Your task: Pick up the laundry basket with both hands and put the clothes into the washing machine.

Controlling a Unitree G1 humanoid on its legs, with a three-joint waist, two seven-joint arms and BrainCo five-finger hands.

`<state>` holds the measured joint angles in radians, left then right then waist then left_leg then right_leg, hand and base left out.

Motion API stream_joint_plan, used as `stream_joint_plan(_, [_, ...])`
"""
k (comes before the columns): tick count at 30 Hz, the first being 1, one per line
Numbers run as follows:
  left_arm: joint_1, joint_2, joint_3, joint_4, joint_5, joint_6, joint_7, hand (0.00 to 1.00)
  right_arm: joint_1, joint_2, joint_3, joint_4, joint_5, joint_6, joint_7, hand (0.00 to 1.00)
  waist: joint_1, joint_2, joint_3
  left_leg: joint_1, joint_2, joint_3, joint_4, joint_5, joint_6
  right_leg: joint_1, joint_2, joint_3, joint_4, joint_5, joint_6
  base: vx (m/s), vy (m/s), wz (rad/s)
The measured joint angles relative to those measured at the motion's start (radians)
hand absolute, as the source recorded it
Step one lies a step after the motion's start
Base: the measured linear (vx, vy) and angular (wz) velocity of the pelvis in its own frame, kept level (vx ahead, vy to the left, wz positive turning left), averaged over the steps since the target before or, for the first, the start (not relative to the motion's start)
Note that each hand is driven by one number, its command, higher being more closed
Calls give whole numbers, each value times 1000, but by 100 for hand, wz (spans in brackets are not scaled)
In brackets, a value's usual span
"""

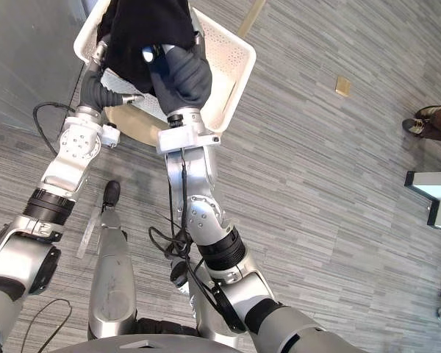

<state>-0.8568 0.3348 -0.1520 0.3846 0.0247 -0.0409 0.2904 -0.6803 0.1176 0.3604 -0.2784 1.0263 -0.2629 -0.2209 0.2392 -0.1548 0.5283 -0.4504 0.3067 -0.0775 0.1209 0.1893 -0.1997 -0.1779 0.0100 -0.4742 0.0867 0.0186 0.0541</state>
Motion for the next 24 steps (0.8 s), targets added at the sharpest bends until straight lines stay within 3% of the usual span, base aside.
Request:
stream_joint_plan(12, [-121, -119, 59, 57, 31, 2, 52, 0, 10, 1, 118, -30, 70, -3, 40, 100, -13, 29, 18, -31, 2, -4, 121, -74, -1, 2, -13, -4, 48, -34, 2, 20, 21, -2])
stream_joint_plan(14, [-154, -114, -8, 115, 29, 2, 51, 0, 11, 1, 126, -30, 72, -7, 40, 100, -15, 40, 24, -41, 2, -6, 139, -85, -1, -1, -15, -5, 59, -42, 3, 18, 7, 0])
stream_joint_plan(18, [-253, -69, -339, 221, -23, 11, -67, 0, 41, 5, 138, -37, 75, -7, 41, 100, -12, 51, 28, -80, 3, -8, 203, -117, 3, -28, -23, -4, 91, -54, 6, 33, 28, -6])
stream_joint_plan(21, [-287, -70, -440, 281, -46, 23, -154, 0, 54, 7, 138, -37, 102, -6, 41, 100, -21, 59, 30, -92, 8, -3, 247, -144, 1, -36, -27, -4, 109, -56, 9, 32, 32, -16])
stream_joint_plan(24, [-291, -72, -482, 334, -62, 24, -167, 0, 54, 7, 148, -37, 117, -6, 44, 100, -27, 71, 29, -90, 15, 4, 248, -148, -2, -45, -33, -4, 128, -71, 7, 13, -9, -6])
